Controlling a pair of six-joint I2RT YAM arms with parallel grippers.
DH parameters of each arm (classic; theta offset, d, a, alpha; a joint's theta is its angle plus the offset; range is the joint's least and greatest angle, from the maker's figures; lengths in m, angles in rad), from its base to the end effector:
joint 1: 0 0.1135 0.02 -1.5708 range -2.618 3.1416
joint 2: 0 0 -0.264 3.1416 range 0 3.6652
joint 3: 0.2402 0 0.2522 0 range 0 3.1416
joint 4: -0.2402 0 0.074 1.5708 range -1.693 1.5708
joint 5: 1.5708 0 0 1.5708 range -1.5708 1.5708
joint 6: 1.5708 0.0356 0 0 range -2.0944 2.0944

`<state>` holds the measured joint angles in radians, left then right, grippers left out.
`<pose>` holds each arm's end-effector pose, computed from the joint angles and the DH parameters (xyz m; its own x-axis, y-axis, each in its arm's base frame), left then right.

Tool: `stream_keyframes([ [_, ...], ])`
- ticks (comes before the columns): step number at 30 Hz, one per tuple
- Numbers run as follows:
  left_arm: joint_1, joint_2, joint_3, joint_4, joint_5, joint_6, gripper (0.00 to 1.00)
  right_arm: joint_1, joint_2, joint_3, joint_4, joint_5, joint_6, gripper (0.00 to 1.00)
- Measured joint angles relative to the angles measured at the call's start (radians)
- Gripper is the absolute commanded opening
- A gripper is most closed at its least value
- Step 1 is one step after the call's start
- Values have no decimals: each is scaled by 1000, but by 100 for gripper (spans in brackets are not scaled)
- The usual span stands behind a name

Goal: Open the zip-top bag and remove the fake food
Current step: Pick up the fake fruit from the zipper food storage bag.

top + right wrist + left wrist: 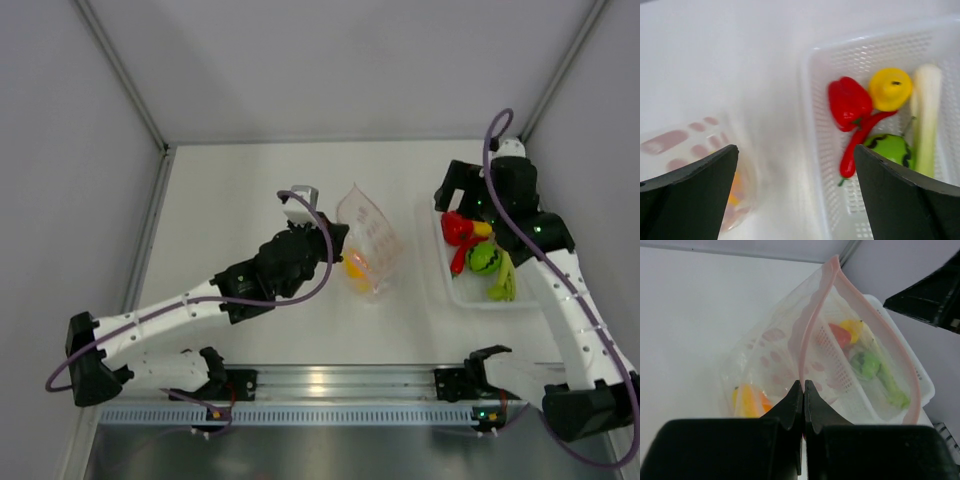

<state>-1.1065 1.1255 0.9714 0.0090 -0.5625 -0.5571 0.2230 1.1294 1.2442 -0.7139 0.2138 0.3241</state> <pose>0.1337 -0.2245 0.3584 -0.3299 -0.3400 -0.8806 0.4072 0.7904 -0.4577 0.2294 0.0443 0.3785 -0.5357 0.1976 -0.8210 0.1323 0.9799 0.1496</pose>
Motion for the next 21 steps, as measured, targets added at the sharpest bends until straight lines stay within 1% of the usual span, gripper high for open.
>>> stream_keyframes([
  [2,10,15,27,-26,8,7,0,8,-71,-11,34,-113,14,99],
  [3,13,25,42,-40,12,10,0,5,-92,-14,41,-156,22,95],
  [4,15,38,62,-56,14,13,0,5,-105,-13,45,-208,35,86],
  [6,19,71,110,-85,26,19,0,9,-111,-4,45,-285,61,77],
  [7,20,87,129,-93,31,22,0,18,-110,3,45,-312,74,62],
  [9,25,119,160,-100,48,24,0,39,-94,14,38,-346,99,49],
  [10,29,134,168,-100,59,23,0,61,-91,22,30,-354,115,33],
  [13,48,167,173,-109,86,-3,0,145,-88,84,-15,-354,148,20],
  [15,61,193,175,-119,103,-29,0,218,-89,138,-35,-334,159,16],
  [16,66,205,178,-122,110,-43,0,251,-92,158,-35,-322,166,12],
  [18,72,230,188,-136,131,-71,0,317,-105,180,-35,-295,174,10],
  [21,77,274,218,-145,170,-108,0,375,-127,179,-45,-263,185,8],
])
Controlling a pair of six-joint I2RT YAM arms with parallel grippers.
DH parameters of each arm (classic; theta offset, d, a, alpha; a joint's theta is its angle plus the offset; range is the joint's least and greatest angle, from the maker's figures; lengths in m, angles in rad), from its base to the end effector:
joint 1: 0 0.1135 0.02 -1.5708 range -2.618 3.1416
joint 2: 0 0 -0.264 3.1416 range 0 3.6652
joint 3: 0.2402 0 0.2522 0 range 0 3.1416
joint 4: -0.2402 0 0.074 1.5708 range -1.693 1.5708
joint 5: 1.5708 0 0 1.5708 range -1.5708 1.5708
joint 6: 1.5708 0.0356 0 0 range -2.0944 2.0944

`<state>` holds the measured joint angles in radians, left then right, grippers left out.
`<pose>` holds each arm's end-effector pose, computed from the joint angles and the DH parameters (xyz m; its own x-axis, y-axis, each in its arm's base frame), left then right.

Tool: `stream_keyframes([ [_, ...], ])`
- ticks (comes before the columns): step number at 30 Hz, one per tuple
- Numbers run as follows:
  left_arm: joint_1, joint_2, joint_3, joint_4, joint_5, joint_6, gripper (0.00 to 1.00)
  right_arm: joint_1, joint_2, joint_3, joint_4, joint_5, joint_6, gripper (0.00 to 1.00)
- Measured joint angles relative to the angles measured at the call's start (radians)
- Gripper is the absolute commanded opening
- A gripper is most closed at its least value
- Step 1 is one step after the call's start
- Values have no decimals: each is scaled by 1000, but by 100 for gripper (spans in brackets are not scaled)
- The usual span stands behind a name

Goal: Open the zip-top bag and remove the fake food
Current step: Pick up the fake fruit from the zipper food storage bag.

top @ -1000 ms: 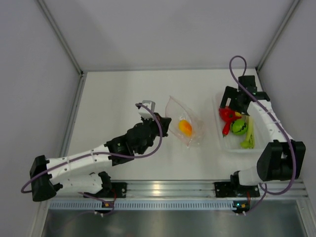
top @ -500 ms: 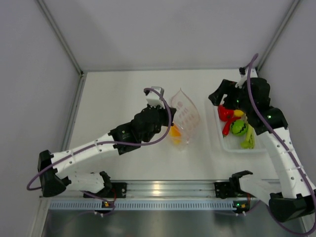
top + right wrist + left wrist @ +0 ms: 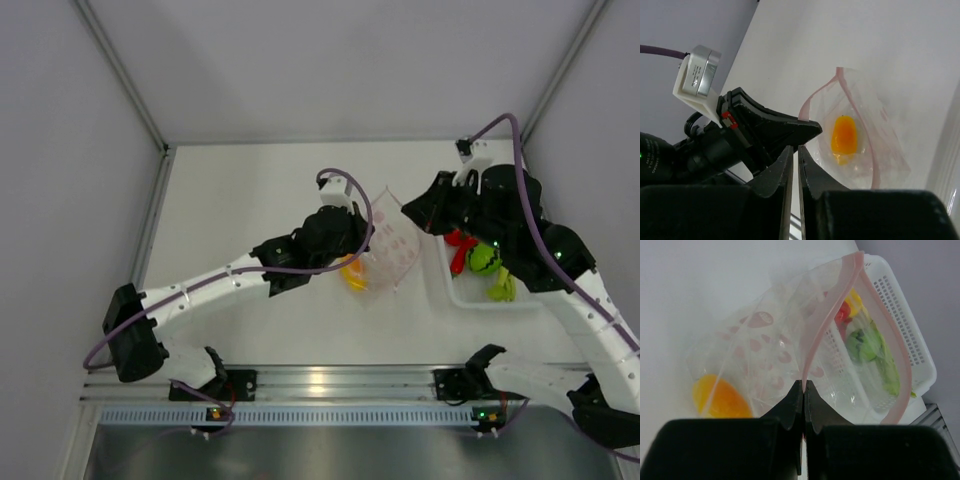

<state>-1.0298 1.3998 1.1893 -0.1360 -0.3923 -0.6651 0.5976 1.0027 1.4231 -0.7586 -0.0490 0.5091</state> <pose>0.1804 -0.2739 0.3448 -0.5122 -0.2548 -0.8202 0.3696 0.7966 -0.4783 0.1482 0.1030 0.4544 -0.5320 0.2268 -0.8158 -0.3904 0.7893 0.4740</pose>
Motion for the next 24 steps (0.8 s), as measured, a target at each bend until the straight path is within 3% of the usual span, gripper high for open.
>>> stream_keyframes([
  [13,10,1,3,-6,61,-106,0,184,209,-52,-37,209,1,0],
  [24,75,-94,-75,-2,153,-166,0,202,274,-169,-15,386,80,0],
])
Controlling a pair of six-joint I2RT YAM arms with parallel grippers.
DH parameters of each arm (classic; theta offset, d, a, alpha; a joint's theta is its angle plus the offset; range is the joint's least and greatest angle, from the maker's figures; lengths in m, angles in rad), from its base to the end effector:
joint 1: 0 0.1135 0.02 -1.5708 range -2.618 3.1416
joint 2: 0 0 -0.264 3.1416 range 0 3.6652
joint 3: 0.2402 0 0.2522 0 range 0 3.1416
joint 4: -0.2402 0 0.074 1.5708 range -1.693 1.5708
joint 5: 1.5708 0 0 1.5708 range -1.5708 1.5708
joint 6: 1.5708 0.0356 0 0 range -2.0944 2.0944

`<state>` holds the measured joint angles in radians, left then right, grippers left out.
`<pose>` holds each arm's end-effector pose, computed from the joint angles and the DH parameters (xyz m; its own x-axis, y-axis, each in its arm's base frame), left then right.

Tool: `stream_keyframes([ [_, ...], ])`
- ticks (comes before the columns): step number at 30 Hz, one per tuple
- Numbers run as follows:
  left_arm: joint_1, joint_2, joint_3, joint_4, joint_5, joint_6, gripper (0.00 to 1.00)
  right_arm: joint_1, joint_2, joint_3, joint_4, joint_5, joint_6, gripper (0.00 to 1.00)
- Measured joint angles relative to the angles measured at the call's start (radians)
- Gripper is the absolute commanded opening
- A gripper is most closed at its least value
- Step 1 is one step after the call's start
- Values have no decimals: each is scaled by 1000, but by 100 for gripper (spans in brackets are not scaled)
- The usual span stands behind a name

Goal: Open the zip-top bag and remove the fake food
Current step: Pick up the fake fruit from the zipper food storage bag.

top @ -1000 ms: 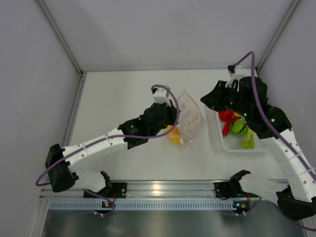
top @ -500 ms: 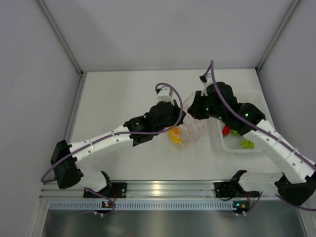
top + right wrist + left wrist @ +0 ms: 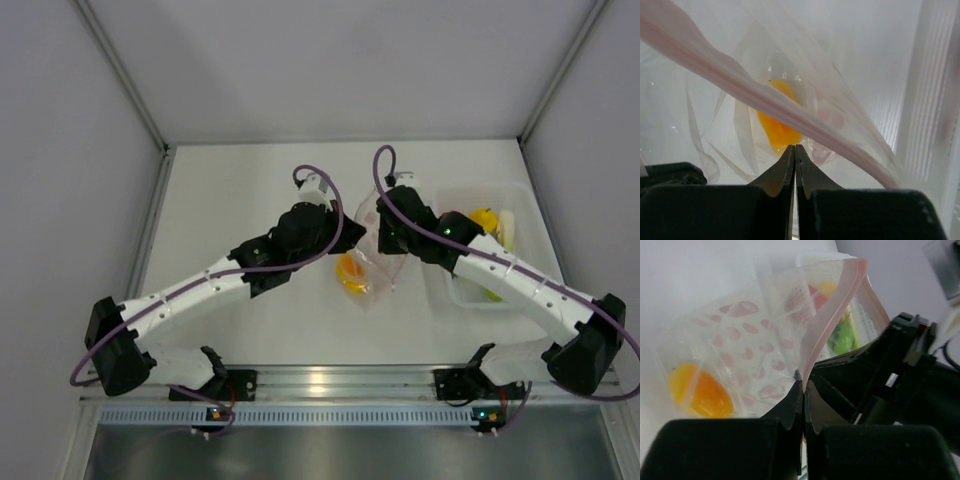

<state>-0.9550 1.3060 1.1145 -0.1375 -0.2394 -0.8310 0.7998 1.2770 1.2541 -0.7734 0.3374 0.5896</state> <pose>0.1834 -0.2446 0.3455 -0.6158 -0.3719 -0.6946 0.3094 0.6966 -0.6473 0.1932 0.1819 0.3437 -0.7006 0.0319 -0.7128 -0.1515 0.9696 0.1922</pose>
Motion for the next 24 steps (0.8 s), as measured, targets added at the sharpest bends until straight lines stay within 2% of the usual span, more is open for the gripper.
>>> stream_keyframes([
  [10,107,-1,-60,53,301,-48,0,24,154,-22,48,18,23,0],
  [14,171,8,-48,64,495,-67,0,15,164,-5,17,22,8,0],
  [18,228,48,14,77,710,-101,0,3,164,33,-50,16,-27,0],
  [24,301,101,169,11,906,-106,0,-27,170,104,-177,-48,-108,0],
])
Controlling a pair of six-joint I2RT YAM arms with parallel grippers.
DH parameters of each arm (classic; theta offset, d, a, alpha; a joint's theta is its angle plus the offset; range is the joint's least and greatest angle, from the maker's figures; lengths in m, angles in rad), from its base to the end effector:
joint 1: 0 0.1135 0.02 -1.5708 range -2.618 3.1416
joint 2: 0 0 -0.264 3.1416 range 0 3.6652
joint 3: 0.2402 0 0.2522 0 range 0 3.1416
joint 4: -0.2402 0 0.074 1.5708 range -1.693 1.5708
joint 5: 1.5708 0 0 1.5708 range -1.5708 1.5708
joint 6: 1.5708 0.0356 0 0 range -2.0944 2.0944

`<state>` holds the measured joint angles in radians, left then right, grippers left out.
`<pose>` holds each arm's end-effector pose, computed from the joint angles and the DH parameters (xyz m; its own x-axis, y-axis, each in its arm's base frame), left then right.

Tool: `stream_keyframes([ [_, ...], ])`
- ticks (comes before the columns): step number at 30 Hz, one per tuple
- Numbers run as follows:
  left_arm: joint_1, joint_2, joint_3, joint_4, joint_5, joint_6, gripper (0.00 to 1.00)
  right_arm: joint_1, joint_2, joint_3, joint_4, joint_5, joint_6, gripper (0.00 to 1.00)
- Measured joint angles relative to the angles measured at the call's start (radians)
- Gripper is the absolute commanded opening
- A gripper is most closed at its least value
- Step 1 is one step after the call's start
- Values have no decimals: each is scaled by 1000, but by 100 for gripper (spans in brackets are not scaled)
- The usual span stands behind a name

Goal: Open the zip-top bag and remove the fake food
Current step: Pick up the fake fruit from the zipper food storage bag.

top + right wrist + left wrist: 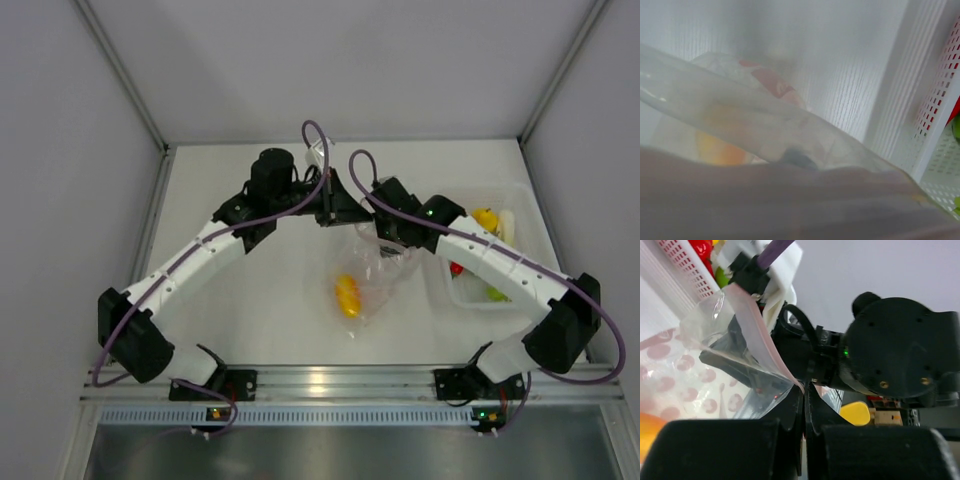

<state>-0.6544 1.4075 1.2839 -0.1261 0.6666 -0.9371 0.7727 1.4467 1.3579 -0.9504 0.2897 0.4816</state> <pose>0.2456 -0.2161 0.3781 -0.8847 -0.1195 -0.4506 0.4068 0.2745 -0.8713 0.2158 0.1962 0.3203 -0.8089 -0.1686 -0.5633 -0.2151 0.9765 0.0166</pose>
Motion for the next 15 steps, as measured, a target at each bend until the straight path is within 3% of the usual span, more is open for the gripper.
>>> stream_keyframes([
  [5,58,56,89,-39,133,15,0,-10,8,39,-74,-79,-66,0],
  [15,76,172,90,-94,272,-4,0,-10,13,-5,-126,-209,-137,0],
])
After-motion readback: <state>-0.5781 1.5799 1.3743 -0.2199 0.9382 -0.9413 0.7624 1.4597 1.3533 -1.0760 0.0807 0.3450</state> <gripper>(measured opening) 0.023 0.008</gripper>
